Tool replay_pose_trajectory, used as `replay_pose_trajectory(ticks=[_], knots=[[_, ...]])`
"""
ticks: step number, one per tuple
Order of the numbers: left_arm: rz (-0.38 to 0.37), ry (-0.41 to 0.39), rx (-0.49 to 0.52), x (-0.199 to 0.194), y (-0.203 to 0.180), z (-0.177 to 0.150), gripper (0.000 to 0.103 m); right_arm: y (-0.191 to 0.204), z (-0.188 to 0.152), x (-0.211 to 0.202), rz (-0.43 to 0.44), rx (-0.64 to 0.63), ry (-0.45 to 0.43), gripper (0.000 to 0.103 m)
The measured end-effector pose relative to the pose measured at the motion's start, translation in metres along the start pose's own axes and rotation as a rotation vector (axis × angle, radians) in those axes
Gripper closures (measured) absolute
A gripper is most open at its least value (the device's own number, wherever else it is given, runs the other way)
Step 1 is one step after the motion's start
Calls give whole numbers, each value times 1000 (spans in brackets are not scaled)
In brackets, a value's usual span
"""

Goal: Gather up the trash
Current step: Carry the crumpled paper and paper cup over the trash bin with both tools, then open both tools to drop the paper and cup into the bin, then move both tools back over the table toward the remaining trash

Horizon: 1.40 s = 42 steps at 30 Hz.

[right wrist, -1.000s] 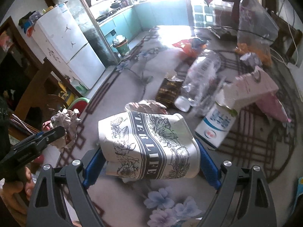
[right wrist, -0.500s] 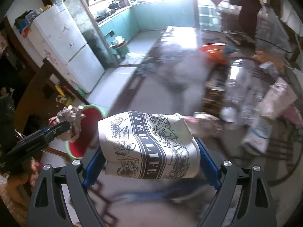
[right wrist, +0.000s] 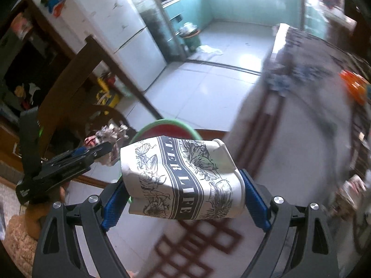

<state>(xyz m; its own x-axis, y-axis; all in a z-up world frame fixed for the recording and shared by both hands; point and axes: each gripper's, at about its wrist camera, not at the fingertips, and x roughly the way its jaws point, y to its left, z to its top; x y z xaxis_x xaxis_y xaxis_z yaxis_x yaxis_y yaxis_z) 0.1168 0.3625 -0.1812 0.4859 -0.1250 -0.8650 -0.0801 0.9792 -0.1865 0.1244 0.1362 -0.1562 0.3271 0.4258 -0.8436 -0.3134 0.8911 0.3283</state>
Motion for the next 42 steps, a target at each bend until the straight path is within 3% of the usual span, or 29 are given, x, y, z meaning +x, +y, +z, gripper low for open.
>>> replay_pose_trajectory(ticks=[5,7,9,11,20,28,42], knots=[[8,27,-8,16,18,17,56,23,15,21,39,-54,25,17],[11,28,-8,21,21,23,53,27,20,25,13,-58,1,10],[-4,41,-4,28,20,29,36,23,24,23,-5,-36,-24,9],[-11,36,-3,32,19,33,27,14,26,20,-1,8,-30,9],[-60,40,-4,34,9,27,27,-25,12,-3,-41,159,-62,9],[-68,-9,-15,6,7,20,27,-28,8,-22,-81,139,-127,9],[-89,-66,37,-36,-25,-11,27,-20,-21,-41,-56,100,-135,9]])
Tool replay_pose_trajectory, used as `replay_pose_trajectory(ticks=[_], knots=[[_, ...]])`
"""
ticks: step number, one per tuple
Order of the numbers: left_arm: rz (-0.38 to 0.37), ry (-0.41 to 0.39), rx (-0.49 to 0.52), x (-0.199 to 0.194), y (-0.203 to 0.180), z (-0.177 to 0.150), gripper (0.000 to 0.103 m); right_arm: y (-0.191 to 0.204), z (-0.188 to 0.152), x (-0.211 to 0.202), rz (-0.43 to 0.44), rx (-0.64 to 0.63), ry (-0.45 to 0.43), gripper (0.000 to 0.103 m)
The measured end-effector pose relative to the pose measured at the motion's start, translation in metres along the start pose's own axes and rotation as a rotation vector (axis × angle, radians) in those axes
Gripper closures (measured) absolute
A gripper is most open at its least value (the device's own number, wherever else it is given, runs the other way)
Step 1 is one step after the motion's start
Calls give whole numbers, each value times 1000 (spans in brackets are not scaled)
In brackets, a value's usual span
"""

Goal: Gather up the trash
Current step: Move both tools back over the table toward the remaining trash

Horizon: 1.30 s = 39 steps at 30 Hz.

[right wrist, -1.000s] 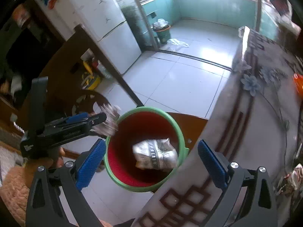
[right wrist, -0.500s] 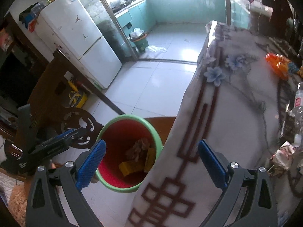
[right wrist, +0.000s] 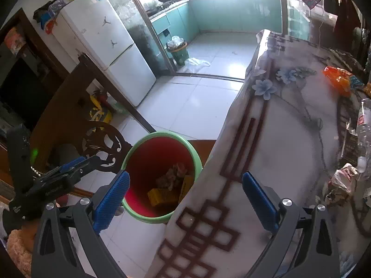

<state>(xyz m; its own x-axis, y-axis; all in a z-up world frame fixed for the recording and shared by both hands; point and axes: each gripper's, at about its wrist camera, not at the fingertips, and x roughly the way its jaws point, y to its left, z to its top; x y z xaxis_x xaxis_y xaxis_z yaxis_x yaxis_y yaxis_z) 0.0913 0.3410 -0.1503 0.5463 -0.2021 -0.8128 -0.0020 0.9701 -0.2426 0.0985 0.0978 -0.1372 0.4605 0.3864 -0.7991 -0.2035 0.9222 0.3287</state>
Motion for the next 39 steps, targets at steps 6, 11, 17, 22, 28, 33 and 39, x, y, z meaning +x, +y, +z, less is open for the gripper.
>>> replay_pose_trajectory(ticks=[6,11,17,22,28,33,39], knots=[[-34,-5,50,-3,-34,-6,27,-17,-14,-24,-29,-2,-24,9],[-61,29,102,7,-76,-17,27,-56,-36,-55,-43,45,-36,9],[-109,42,201,15,-159,-41,27,-128,-69,-107,-91,109,-79,9],[-187,83,176,23,-234,-67,27,-216,-106,-162,-169,154,-75,9],[-210,121,186,30,-296,-119,27,-309,-165,-185,-266,166,75,9],[-177,137,174,25,-315,-136,27,-322,-194,-176,-184,159,153,9],[-131,94,185,13,-324,-133,27,-301,-212,-132,-233,4,326,33]])
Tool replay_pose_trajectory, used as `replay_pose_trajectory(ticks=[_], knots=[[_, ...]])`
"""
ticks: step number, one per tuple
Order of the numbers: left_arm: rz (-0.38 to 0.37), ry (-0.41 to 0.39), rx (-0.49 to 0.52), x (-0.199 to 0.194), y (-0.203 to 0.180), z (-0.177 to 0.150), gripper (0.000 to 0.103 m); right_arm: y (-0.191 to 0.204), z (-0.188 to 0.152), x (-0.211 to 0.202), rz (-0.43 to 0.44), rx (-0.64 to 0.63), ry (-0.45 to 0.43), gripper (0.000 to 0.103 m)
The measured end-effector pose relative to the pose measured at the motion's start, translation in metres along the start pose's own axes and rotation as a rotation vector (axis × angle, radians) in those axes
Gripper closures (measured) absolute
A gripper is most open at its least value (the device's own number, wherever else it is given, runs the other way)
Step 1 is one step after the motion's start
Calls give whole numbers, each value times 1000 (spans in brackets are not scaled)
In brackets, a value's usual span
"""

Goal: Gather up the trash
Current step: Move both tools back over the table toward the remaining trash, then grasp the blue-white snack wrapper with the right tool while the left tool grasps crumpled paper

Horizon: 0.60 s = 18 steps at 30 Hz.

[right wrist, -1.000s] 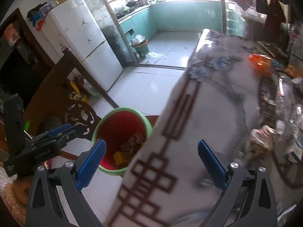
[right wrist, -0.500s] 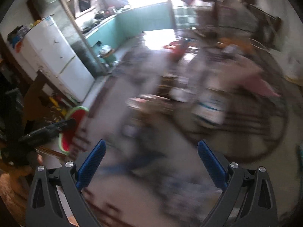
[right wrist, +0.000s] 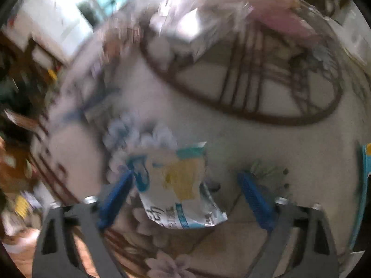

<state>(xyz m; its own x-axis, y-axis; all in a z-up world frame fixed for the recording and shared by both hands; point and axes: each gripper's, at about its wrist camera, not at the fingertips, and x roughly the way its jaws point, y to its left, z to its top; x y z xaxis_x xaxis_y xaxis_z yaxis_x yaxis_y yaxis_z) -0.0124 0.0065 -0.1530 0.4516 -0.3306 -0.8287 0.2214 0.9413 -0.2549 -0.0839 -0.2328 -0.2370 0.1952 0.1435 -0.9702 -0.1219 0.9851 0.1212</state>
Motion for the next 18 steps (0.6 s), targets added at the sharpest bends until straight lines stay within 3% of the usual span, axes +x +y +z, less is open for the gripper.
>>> replay_pose_trajectory(ticks=[3,4,6,13,18], knots=[[0,0,-7,2,-1,5,27,17,-1,5,-88,-111,-21,56],[0,-3,-3,3,-3,6,27,17,1,4,-84,-105,-25,72],[1,-9,14,6,-8,10,27,8,8,0,-44,-54,-48,87],[-7,-9,23,25,-16,36,27,-23,41,-43,52,95,-236,92],[-19,23,15,47,-16,51,27,-23,68,-72,82,137,-340,92]])
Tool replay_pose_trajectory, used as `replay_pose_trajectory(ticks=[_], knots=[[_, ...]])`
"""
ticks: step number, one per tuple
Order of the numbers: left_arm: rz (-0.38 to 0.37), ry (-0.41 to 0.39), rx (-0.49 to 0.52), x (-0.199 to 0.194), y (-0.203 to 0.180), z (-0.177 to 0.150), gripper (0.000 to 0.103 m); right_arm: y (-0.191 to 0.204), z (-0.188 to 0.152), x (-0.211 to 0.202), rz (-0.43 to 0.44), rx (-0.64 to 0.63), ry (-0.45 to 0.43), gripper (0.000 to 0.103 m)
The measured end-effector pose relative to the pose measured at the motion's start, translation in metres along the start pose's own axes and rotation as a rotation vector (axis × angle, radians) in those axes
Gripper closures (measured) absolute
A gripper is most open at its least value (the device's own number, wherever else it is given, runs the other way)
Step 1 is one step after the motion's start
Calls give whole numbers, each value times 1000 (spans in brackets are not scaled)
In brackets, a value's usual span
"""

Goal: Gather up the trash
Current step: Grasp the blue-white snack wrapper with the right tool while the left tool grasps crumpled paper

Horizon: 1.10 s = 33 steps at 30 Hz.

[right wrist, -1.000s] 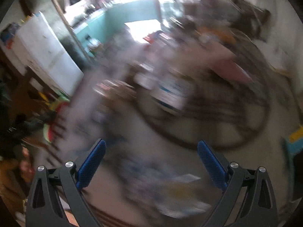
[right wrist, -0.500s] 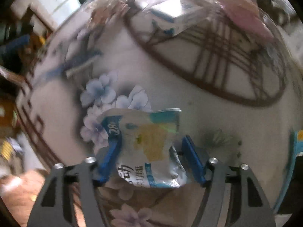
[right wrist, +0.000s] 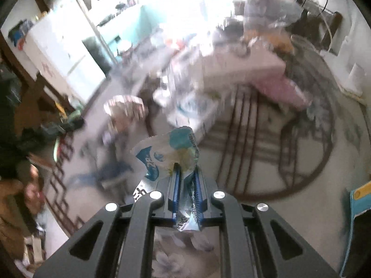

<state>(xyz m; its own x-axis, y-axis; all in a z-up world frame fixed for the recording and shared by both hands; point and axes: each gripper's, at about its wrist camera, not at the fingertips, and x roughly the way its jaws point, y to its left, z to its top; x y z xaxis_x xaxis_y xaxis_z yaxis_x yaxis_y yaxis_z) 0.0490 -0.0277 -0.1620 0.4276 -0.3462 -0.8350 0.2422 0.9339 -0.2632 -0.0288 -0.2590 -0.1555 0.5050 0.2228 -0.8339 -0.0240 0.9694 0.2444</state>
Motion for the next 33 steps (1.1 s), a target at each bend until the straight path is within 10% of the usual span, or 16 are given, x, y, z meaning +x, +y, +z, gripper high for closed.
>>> replay_pose_trajectory(ticks=[17,22,33], knots=[[-25,79,9,76,1,46,27,-36,47,10,-29,137,-33,92],[-22,110,2,96,5,44,51,-39,53,18,-32,148,-19,92],[-5,-15,52,40,-7,54,63,-25,63,8,-3,114,-59,92]])
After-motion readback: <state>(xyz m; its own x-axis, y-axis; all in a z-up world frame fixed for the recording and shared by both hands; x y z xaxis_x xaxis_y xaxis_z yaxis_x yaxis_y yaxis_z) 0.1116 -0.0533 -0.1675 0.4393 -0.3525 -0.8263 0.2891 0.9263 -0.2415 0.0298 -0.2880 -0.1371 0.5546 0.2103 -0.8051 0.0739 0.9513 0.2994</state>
